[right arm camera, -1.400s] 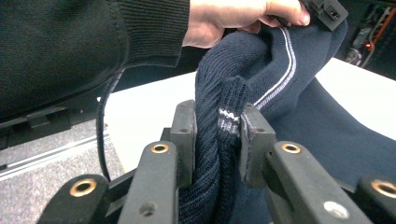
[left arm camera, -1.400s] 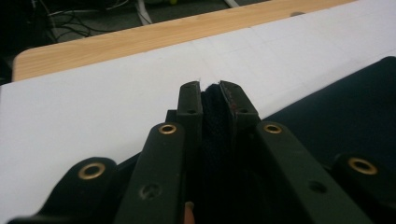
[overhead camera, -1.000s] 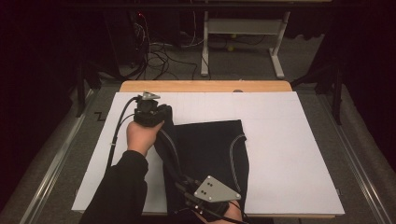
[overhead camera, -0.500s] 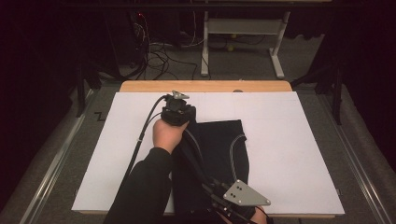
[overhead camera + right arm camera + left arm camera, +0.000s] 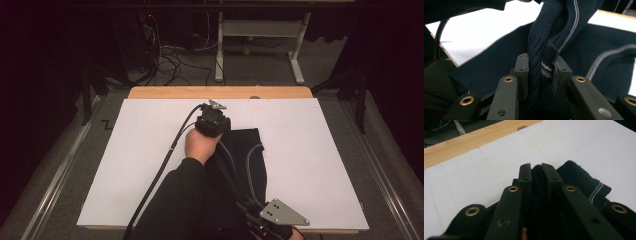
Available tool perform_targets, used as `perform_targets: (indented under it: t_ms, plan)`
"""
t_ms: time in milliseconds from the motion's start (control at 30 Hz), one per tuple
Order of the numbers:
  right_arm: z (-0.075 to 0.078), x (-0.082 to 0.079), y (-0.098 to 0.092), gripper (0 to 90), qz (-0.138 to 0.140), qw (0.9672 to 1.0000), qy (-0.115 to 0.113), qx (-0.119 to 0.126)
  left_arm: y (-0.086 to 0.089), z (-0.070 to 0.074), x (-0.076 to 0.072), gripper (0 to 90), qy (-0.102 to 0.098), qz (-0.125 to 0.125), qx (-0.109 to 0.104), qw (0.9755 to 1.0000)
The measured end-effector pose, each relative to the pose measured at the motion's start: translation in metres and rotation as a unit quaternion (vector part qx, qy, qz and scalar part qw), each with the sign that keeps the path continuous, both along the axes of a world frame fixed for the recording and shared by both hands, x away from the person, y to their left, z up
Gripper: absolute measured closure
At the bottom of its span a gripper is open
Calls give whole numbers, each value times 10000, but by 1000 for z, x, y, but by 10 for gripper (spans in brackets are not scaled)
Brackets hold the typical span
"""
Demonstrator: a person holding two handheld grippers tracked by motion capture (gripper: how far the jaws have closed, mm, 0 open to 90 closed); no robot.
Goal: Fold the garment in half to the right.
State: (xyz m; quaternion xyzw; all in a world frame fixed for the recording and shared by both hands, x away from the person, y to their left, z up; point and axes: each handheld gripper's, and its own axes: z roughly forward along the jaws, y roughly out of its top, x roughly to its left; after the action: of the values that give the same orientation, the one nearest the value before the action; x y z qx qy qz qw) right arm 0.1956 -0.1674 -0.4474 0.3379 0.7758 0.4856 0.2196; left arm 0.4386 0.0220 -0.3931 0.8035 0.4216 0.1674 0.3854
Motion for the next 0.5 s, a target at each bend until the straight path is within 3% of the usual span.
perform_targets:
  t_ms: [300, 500]
  plan:
    - [-9, -2, -18, 667, -254, 9992, 293, -18, -26, -11, 3, 707, 91, -93, 13, 9999]
    - [-5, -4, -36, 526, -507, 9983, 224, 188, -32, -2, -6, 451, -289, -227, -354, 9987]
